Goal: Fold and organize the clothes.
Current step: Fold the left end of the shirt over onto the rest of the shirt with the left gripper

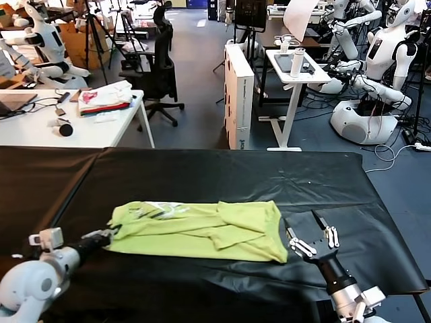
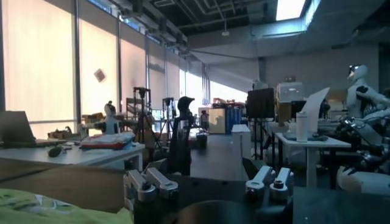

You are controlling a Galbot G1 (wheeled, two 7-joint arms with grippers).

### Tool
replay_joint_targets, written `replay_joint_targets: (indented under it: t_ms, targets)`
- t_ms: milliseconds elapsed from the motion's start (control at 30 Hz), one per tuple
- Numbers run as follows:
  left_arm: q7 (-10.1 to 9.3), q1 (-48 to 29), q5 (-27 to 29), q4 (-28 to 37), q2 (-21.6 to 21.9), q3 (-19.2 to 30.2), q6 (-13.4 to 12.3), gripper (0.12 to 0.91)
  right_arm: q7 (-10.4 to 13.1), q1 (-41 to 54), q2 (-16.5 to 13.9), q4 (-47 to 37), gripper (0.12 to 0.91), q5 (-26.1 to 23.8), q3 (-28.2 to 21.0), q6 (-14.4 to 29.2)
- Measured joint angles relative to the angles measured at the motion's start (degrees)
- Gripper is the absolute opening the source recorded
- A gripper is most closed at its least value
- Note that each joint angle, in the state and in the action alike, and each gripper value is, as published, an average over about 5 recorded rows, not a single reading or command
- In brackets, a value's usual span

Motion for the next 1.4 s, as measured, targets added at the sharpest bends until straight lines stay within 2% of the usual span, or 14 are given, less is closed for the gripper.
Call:
replay_joint_targets:
  t_ms: [100, 200, 300, 400, 500, 633, 867, 1100, 1400]
  targets:
    - [-0.05, 1.2, 3.3, -0.9, 0.6, -1.6, 0.0, 0.182, 0.2, 0.2, 0.2, -0.3, 0.907, -0.1, -0.1, -0.2]
    - [-0.45, 2.6, 4.2, -2.3, 0.3, -2.5, -0.1, 0.182, 0.5, 0.2, 0.6, -0.3, 0.907, -0.2, 0.1, -0.4]
    - [-1.78, 3.0, 1.5, -4.2, -0.7, -2.3, -0.1, 0.182, 0.6, -0.1, 1.3, -0.2, 0.907, -0.2, 0.6, -0.7]
    - [-3.66, 2.4, -4.8, -6.7, -2.7, -0.8, -0.1, 0.182, 0.2, -0.8, 2.1, 0.0, 0.907, -0.1, 1.6, -0.3]
    - [-5.22, 1.3, -10.3, -8.6, -5.7, 2.3, -0.1, 0.182, -0.6, -1.9, 2.9, 0.1, 0.907, -0.5, 2.8, 1.1]
    - [-6.52, -0.9, -12.6, -9.1, -10.5, 8.1, -0.1, 0.182, -1.1, -3.8, 4.1, 0.3, 0.907, -2.8, 4.0, 2.6]
    - [-6.96, -5.4, -10.5, -8.1, -17.9, 17.9, -0.1, 0.182, -1.1, -6.8, 6.4, 0.3, 0.907, -6.4, 4.2, 4.0]
    - [-6.75, -8.3, -5.9, -6.5, -23.1, 25.8, -0.2, 0.182, -1.1, -7.7, 7.3, 0.4, 0.907, -7.6, 4.1, 4.1]
    - [-6.79, -11.1, -3.5, -3.7, -27.0, 31.1, -0.2, 0.182, -1.1, -7.6, 7.6, 0.4, 0.907, -7.8, 3.5, 4.0]
